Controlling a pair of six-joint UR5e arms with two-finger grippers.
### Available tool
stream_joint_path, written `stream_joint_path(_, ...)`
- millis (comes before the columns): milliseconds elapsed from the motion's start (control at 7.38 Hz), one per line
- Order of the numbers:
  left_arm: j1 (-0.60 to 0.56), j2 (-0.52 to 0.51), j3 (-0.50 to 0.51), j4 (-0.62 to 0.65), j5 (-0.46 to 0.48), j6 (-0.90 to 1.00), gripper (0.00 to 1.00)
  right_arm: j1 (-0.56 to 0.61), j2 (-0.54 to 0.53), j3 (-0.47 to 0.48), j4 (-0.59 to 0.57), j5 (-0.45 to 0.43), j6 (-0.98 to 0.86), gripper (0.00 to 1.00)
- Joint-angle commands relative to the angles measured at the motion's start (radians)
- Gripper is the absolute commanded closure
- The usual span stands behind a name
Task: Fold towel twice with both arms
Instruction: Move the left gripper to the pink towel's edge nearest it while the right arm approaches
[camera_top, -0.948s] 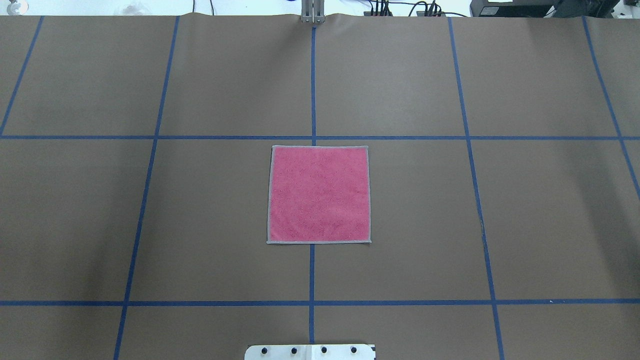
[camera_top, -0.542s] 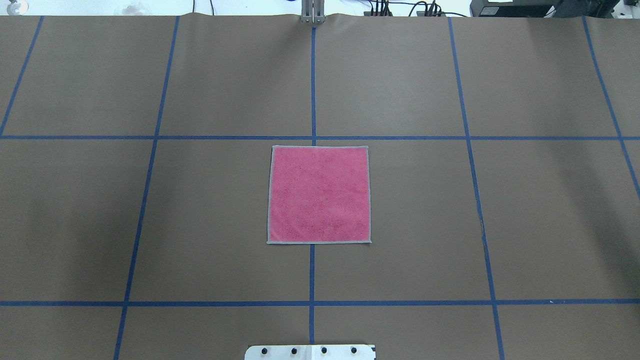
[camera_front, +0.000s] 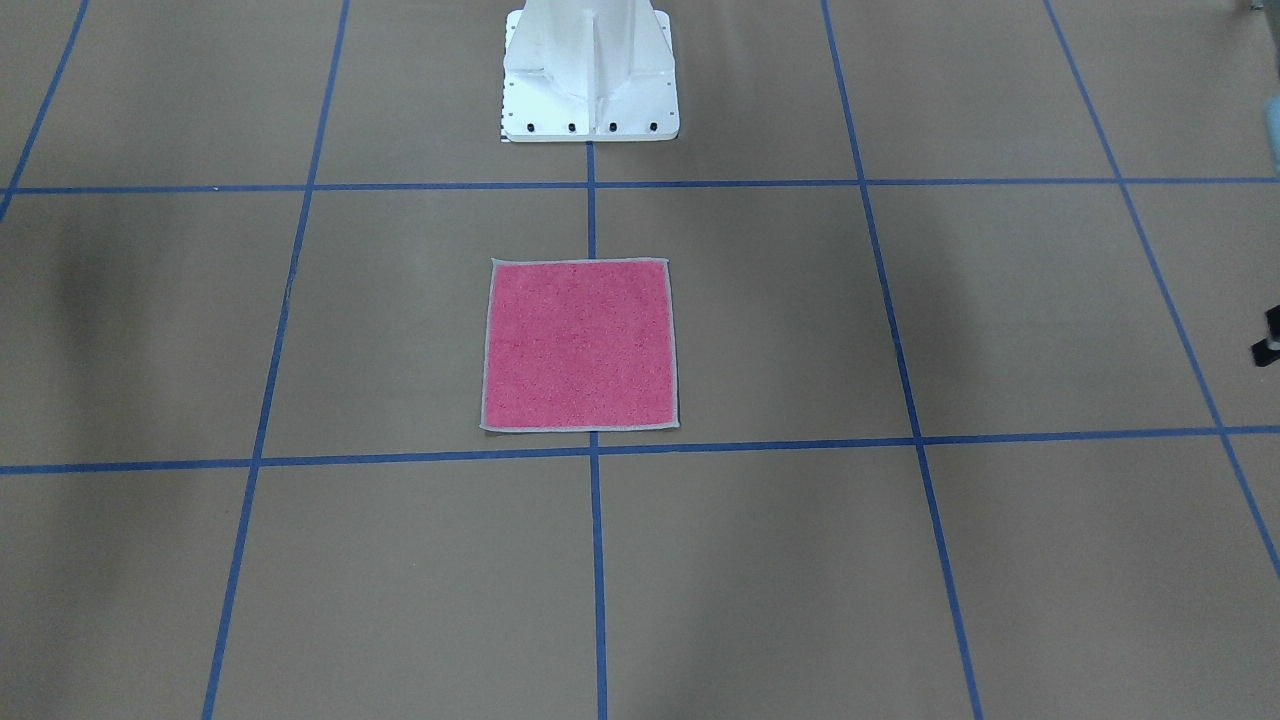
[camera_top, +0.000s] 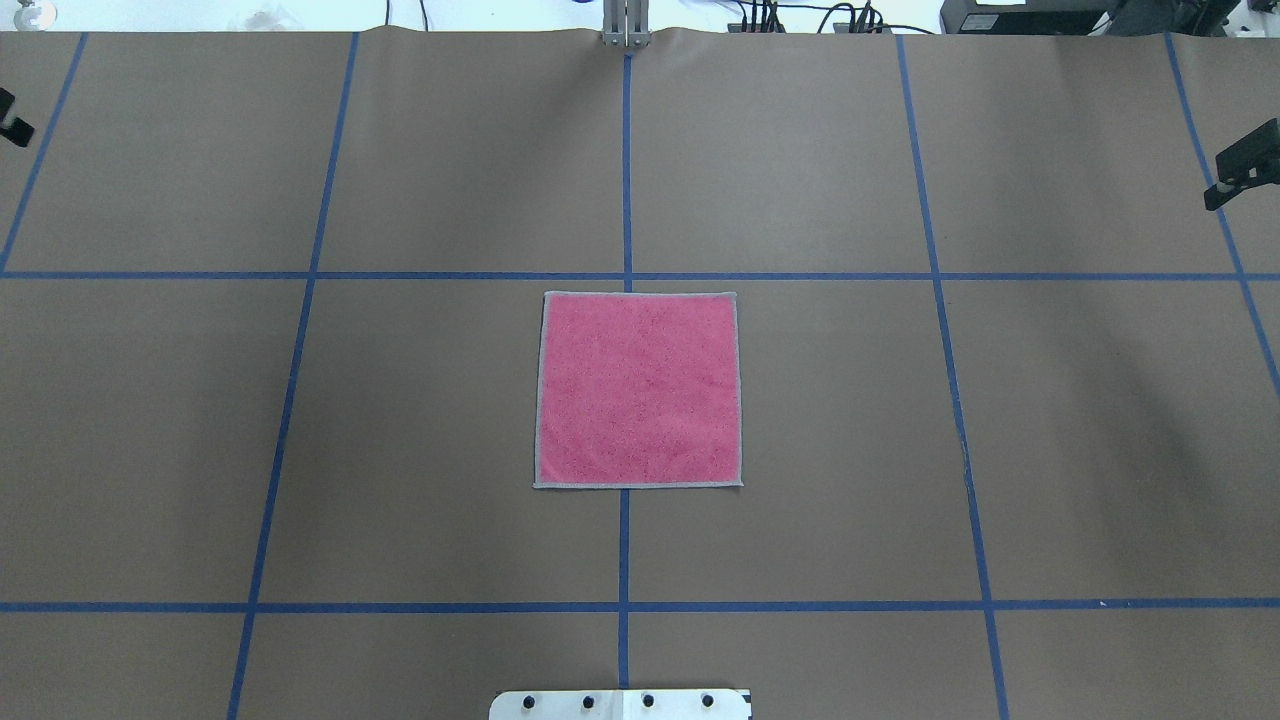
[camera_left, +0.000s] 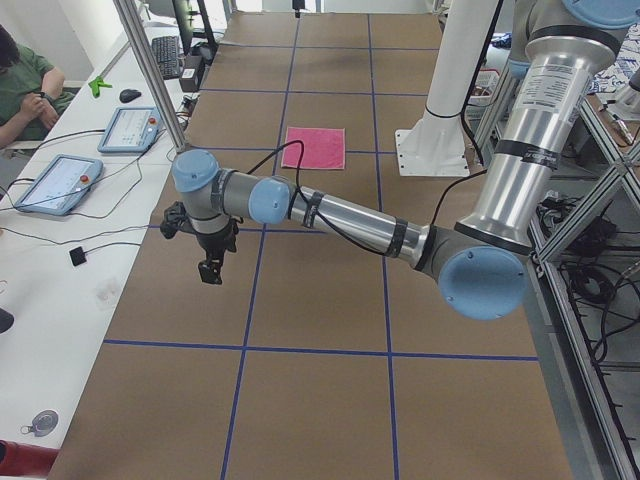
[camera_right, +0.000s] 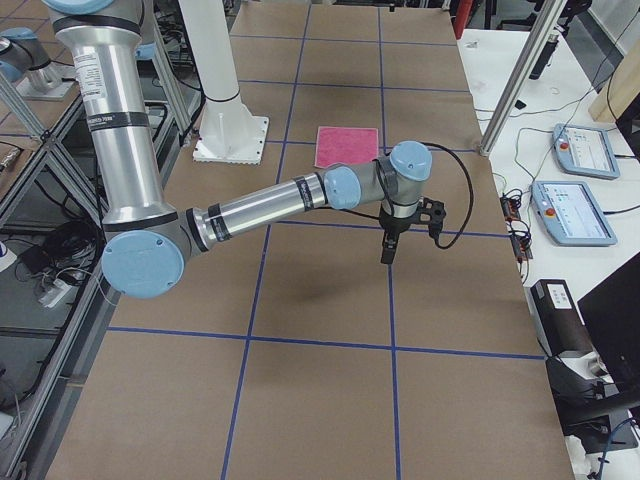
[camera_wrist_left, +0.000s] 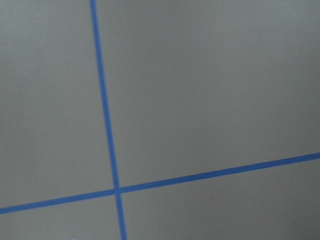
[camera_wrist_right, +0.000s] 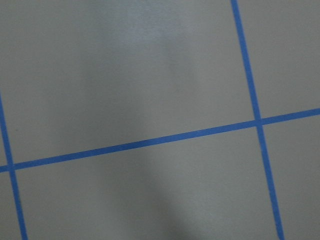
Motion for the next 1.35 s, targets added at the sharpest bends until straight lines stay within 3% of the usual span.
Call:
stream_joint_path(0, 0.159, -0.064, -0.009, -0.150, -0.100, -0.323, 0.00, -0.022, 0.046, 0.002, 0.001, 0.086, 0.025, 0.00)
stream_joint_path(271, 0.283, -0.087, 0.014, -0.312, -0.091, -0.578, 0.00, -0.059, 0.064, 0.008, 0.041, 0.142, 0.025, 0.00)
stream_joint_path(406, 0.345, -0.121, 0.020, -0.401, -0.065, -0.783, 0.00, -0.068, 0.052, 0.008, 0.158, 0.143, 0.080, 0.00)
stream_joint_path(677, 0.516, -0.196, 0.003, -0.442, 0.127, -1.086, 0.00, -0.198, 0.064, -0.003, 0.303, 0.125, 0.358, 0.00)
stream_joint_path(948, 0.723, -0.208, -0.044, -0.440, 0.357, -1.235, 0.00, -0.263, 0.065, 0.005, 0.412, 0.091, 0.559, 0.00)
stream_joint_path(1084, 0.785, -0.214, -0.047, -0.442, 0.433, -1.286, 0.00, -0.312, 0.065, 0.003, 0.467, 0.061, 0.621, 0.00)
stream_joint_path(1219, 0.808, -0.213, -0.047, -0.442, 0.435, -1.291, 0.00, -0.365, 0.069, 0.003, 0.521, 0.023, 0.696, 0.00)
